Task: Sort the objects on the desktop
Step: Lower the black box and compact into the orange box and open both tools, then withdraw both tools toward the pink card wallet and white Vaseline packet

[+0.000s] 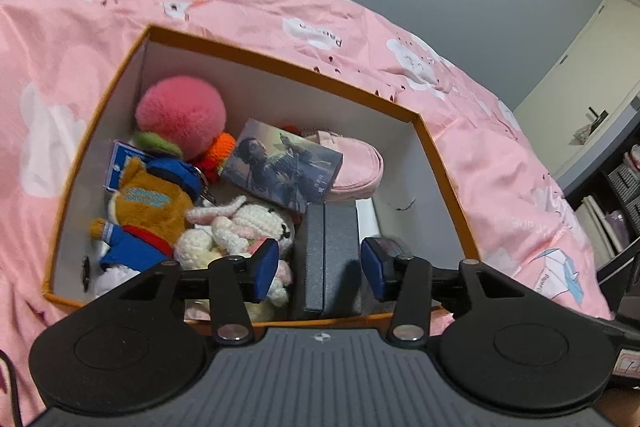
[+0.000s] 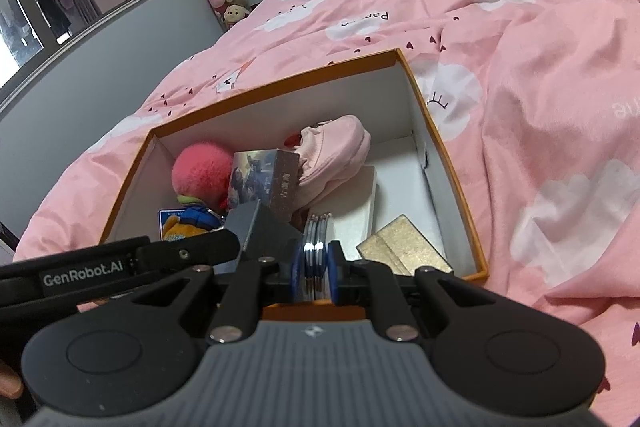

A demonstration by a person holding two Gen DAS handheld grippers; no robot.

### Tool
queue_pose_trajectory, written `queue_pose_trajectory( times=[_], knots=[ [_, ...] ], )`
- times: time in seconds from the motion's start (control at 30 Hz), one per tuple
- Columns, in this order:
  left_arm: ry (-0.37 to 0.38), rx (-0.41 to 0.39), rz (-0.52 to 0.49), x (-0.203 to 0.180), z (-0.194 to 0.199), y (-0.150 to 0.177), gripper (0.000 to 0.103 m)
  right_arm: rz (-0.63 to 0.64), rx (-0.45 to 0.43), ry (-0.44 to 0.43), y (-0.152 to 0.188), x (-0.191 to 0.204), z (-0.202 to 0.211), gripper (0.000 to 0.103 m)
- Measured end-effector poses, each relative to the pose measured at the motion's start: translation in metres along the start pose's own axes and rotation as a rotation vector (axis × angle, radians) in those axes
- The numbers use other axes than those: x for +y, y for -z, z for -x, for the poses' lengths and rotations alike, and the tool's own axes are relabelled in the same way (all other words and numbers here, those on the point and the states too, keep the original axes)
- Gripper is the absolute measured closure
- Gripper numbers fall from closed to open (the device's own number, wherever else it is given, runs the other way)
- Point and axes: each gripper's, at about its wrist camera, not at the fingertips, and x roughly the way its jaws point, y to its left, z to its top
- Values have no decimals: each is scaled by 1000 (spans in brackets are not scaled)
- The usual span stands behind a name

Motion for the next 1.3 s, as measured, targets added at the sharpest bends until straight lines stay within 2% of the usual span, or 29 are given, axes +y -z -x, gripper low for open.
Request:
queue_pose_trajectory(
  times=[0.07, 0.27, 0.43, 0.63, 0.77, 0.97, 1.2, 1.3],
  knots=[
    [-25, -15, -19, -3, 4, 1, 49, 6, -9, 2, 0, 1, 2, 84],
    [-75, -80, -66, -10, 22, 3, 45, 37, -38, 37, 1, 5, 10, 83],
    [-74, -100, -80, -13, 39, 7, 44, 69, -91, 61, 4, 10, 25, 71],
    [-56, -83, -95, -16, 59, 11, 44, 99, -153, 64, 10, 17, 53, 58],
    [-54, -32, -104, -16, 66, 16, 44, 108, -163, 44, 16, 20, 68, 50],
    [-43, 46, -110, -10, 74, 30, 44, 70, -109, 1, 29, 19, 79, 50],
    [-29, 158, -104, 2, 70, 47, 44, 5, 16, 13, 52, 9, 71, 51],
    [-25, 213, -86, 10, 65, 54, 44, -48, 86, 0, 62, -1, 63, 56]
  ],
)
